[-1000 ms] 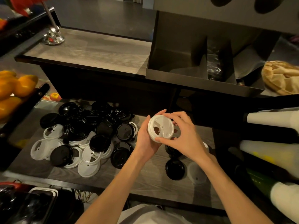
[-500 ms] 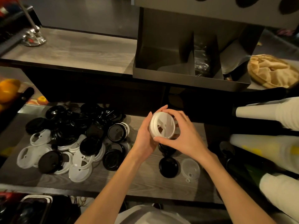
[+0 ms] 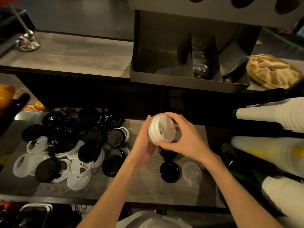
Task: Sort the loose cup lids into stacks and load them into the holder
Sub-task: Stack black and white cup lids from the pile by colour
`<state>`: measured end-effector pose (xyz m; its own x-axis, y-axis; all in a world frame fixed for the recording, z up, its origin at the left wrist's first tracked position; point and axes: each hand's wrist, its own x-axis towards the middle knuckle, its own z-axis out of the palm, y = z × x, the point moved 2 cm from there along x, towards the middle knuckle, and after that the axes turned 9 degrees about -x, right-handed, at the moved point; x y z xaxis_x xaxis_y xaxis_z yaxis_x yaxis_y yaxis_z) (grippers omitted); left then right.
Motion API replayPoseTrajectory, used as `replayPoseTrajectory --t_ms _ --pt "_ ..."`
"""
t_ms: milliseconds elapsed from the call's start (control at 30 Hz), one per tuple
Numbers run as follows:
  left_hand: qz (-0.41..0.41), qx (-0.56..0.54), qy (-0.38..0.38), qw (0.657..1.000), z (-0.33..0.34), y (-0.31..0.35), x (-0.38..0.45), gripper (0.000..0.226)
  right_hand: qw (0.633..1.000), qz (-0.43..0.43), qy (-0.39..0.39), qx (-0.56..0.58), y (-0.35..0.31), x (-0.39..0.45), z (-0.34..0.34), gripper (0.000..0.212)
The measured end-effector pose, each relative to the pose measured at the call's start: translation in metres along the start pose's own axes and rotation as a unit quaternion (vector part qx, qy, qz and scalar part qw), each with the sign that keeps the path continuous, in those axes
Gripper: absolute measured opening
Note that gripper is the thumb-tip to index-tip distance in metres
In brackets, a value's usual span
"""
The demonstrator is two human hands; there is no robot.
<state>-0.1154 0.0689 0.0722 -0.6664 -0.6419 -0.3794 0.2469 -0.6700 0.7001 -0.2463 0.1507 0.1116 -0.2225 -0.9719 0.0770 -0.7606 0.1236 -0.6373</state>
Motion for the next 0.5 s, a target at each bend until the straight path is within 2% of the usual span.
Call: replayPoseTrajectory --t_ms 233,433,500 --pt "0.005 0.028 0.013 1.0 0.002 0.005 -0.001 0.059 0.999 -0.005 0.029 0.033 -0.009 0.002 0.004 0.082" --pt "-0.041 -0.02 0.066 0.997 -0.001 0.013 -0.002 0.048 1.0 -0.029 0.007 0.01 -0.007 0.005 -0.004 0.088" --pt "-0.062 -0.044 0.059 0.995 -0.004 0.016 -0.002 0.049 0.999 -0.047 -0.021 0.002 -0.007 0.007 -0.012 0.091"
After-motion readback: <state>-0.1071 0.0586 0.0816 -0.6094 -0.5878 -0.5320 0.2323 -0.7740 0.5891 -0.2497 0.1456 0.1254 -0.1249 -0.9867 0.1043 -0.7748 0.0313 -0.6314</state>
